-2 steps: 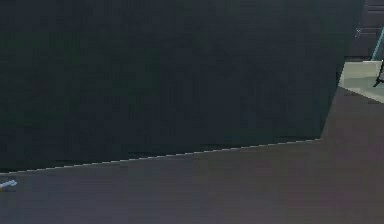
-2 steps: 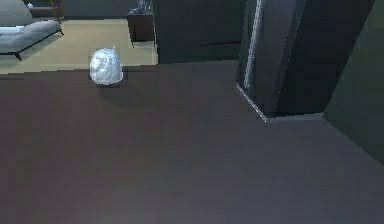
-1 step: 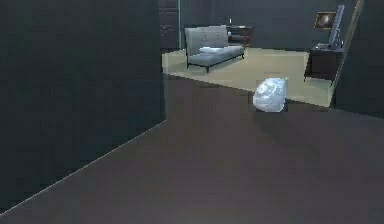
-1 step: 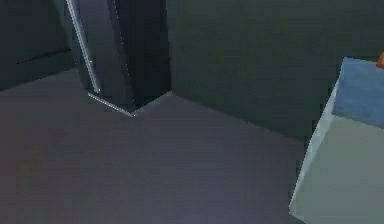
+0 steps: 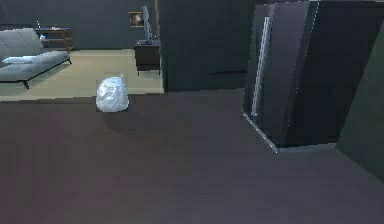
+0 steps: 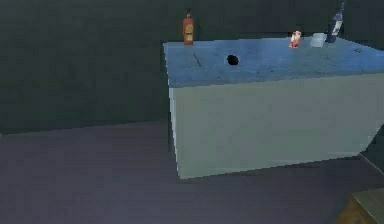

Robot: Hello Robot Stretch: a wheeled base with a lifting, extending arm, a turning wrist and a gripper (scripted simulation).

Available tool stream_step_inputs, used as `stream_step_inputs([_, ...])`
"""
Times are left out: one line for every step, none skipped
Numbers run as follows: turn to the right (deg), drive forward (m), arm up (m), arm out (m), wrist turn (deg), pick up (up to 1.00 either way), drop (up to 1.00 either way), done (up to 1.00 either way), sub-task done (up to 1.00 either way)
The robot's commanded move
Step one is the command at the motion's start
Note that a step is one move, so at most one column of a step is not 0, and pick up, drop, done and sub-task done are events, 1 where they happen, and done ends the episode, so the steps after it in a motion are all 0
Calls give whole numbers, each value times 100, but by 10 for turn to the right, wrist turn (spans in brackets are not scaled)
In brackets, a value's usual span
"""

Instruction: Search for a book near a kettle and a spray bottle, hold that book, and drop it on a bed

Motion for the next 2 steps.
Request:
stream_step_inputs([0,10,0,0,0,0,0,0,0])
stream_step_inputs([-450,0,0,0,0,0,0,0,0])
